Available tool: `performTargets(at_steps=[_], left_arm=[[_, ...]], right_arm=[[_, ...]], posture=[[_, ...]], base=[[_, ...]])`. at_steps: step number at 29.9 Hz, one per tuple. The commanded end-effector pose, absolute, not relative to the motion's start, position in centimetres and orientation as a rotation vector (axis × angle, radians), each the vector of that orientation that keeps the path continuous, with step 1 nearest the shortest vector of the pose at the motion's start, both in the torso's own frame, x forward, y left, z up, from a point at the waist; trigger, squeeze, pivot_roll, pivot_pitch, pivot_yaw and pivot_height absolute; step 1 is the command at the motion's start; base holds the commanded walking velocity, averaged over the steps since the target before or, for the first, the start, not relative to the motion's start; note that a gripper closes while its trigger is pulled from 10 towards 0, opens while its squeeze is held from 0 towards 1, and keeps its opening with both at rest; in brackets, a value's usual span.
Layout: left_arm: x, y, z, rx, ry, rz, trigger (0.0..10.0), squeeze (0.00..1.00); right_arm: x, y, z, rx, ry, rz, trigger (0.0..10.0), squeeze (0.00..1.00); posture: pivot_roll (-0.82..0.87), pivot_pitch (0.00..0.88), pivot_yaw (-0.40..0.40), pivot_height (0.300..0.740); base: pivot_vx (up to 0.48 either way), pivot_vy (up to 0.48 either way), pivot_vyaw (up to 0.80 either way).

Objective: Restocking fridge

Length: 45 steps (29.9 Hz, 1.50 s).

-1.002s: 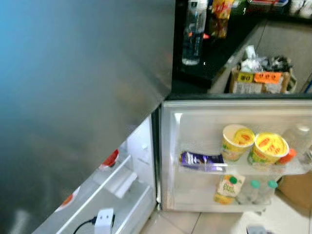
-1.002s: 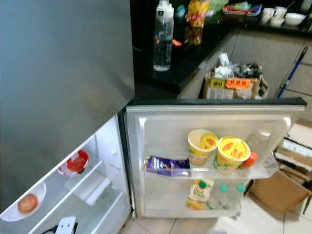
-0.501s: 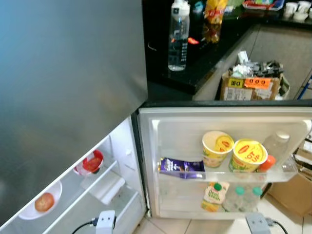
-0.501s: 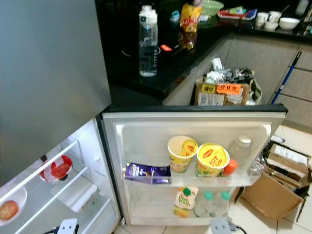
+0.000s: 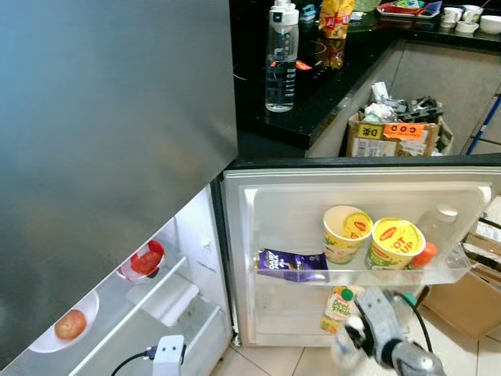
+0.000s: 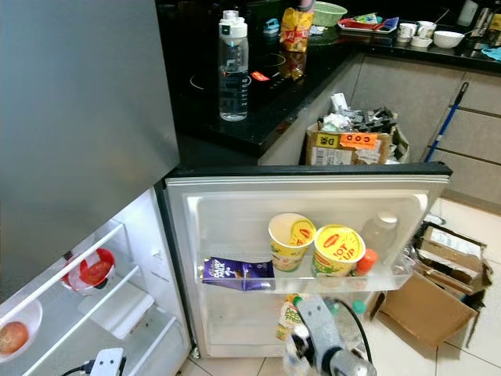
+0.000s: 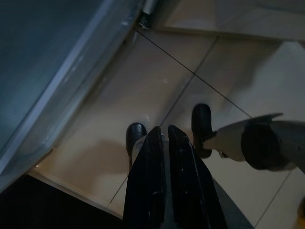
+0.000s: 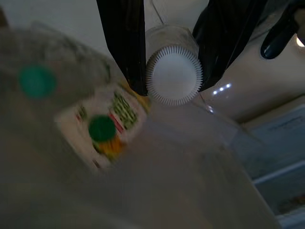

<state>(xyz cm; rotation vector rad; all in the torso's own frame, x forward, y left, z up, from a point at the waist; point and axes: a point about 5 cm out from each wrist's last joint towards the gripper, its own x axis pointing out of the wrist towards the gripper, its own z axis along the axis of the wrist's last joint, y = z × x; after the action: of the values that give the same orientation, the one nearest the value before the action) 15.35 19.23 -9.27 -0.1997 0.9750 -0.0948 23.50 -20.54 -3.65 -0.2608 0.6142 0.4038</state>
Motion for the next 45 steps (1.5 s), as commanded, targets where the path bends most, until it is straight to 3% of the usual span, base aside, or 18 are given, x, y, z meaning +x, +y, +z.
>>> performTargets(at_steps=[1, 8, 15, 35, 45], left_arm=[[15.3, 19.3, -9.3, -0.187, 0.976, -0.103, 10.0, 0.00], [18.9, 18.1, -7.4, -0.060, 0.813, -0.271, 10.0, 0.00], [20.6, 17.6, -6.3, -0.044, 0.716, -0.319, 10.0, 0.00], [19.9, 18.2, -6.4, -0.009, 0.716, -0.356, 10.0, 0.00], [19.9, 18.2, -6.5, 0.002, 0.717, -0.364, 10.0, 0.00]], right_arm=[[23.0, -20.5, -4.0, -0.258, 0.633, 0.416, 10.0, 0.00], [25.4, -17.8, -1.5, -0.263, 0.513, 0.713, 10.0, 0.00], [26.5, -17.0, -0.8, -0.244, 0.488, 0.711, 10.0, 0.00], [25.7, -14.8, -1.5, -0.173, 0.515, 0.788, 10.0, 0.00], [26.4, -15.2, -0.4, -0.139, 0.471, 0.823, 10.0, 0.00]], posture=[[-0.07, 0.000, -0.007, 0.740], [-0.08, 0.000, -0.002, 0.740], [-0.07, 0.000, -0.005, 0.730], [-0.07, 0.000, 0.001, 0.670], [-0.07, 0.000, 0.000, 0.630]], base=[[0.000, 0.000, 0.00], [0.000, 0.000, 0.00], [0.000, 0.000, 0.00], [0.000, 0.000, 0.00], [0.000, 0.000, 0.00]])
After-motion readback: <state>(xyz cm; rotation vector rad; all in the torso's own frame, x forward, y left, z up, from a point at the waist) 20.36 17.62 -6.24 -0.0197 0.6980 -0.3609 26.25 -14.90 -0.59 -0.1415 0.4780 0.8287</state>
